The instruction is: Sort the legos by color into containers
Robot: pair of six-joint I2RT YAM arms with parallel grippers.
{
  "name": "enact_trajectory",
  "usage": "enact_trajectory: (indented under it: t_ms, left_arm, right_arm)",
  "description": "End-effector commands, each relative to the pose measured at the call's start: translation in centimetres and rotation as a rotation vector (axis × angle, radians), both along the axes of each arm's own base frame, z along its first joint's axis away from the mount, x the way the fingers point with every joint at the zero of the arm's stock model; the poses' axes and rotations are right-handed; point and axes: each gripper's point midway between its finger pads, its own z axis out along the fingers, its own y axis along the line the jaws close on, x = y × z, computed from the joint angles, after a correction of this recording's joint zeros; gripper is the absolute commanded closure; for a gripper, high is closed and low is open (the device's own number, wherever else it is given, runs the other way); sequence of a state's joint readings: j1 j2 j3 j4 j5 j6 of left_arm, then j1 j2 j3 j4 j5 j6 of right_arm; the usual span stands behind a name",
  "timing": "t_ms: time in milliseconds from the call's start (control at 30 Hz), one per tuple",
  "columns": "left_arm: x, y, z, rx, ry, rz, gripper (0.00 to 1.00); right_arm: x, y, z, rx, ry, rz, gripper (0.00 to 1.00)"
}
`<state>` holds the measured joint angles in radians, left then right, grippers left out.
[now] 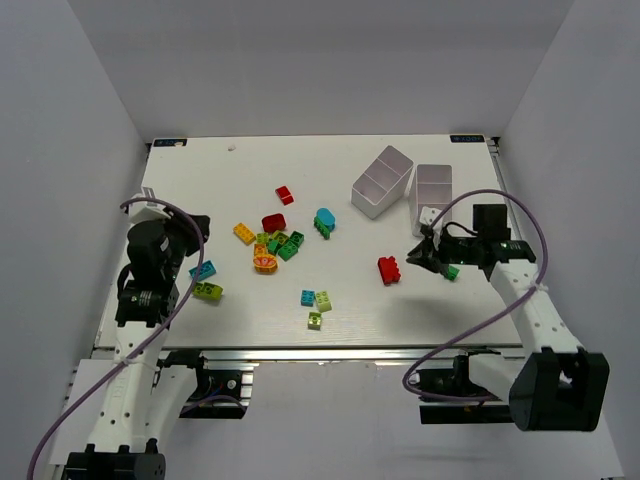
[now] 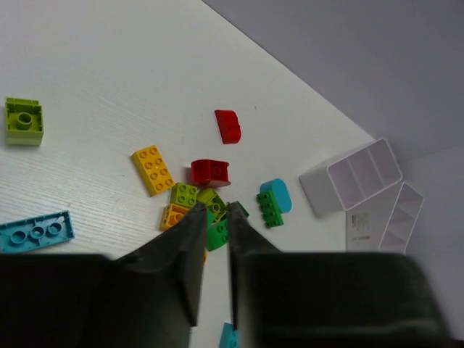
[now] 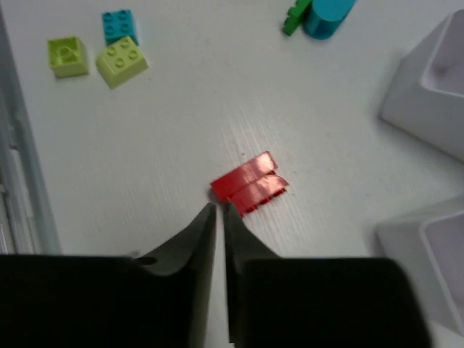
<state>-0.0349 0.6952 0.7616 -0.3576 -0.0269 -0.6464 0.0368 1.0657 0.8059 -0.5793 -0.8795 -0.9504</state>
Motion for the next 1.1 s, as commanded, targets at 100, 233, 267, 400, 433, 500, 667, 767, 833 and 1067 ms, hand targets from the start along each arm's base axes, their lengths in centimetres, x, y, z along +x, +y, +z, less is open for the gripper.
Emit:
enact_trajectory:
  t_ms: [100, 233, 267, 400, 433, 500, 667, 767, 833, 1067]
  left_arm:
    - [0.1, -3.0, 0.3, -0.078, -0.015, -0.154, 0.91]
    - [-0.1, -3.8, -1.0, -0.075, 0.018, -0.203, 0.52]
    - [0.0, -3.9, -1.1, -0.075, 0.029, -0.208, 0.42]
    - [-0.4, -4.4, -1.8, -0.062, 0.053, -0.253, 0.16]
    - [-0.6, -4.6, -2.0, -0.065, 0.052, -0.264, 0.12]
    - [-0.9, -4.8, -2.7, -0.076, 0.056, -0.274, 0.11]
    - [-1.5, -4.9, -2.8, -0.061, 0.055, -0.288, 0.1]
    - [-1.9, -4.9, -3.1, -0.043, 0.056, -0.299, 0.1]
    - [-2.1, -5.0, -3.0, -0.042, 0.055, -0.304, 0.1]
    - [-1.5, -4.8, -2.2, -0.099, 0.025, -0.26, 0.1]
  right_arm:
    - [1.6, 1.6, 0.6, 0.095, 0.203, -0.047, 0.75]
    - [3.2, 0.3, 0.7, 0.058, 0.185, -0.218, 0.29]
    - [3.4, -0.6, 0.3, 0.021, 0.199, -0.281, 0.22]
    - [2.3, -2.2, -0.4, -0.07, 0.229, -0.337, 0.15]
    - [2.2, -2.7, -0.8, -0.096, 0.227, -0.361, 0.14]
    - [1.7, -3.0, -0.7, -0.12, 0.224, -0.359, 0.14]
    - [1.3, -3.1, -0.7, -0.115, 0.238, -0.374, 0.13]
    - [1.5, -3.1, -0.8, -0.103, 0.24, -0.39, 0.11]
    - [1.8, -3.1, -0.9, -0.101, 0.226, -0.391, 0.11]
    - [1.1, -1.3, -1.3, -0.065, 0.154, -0.211, 0.11]
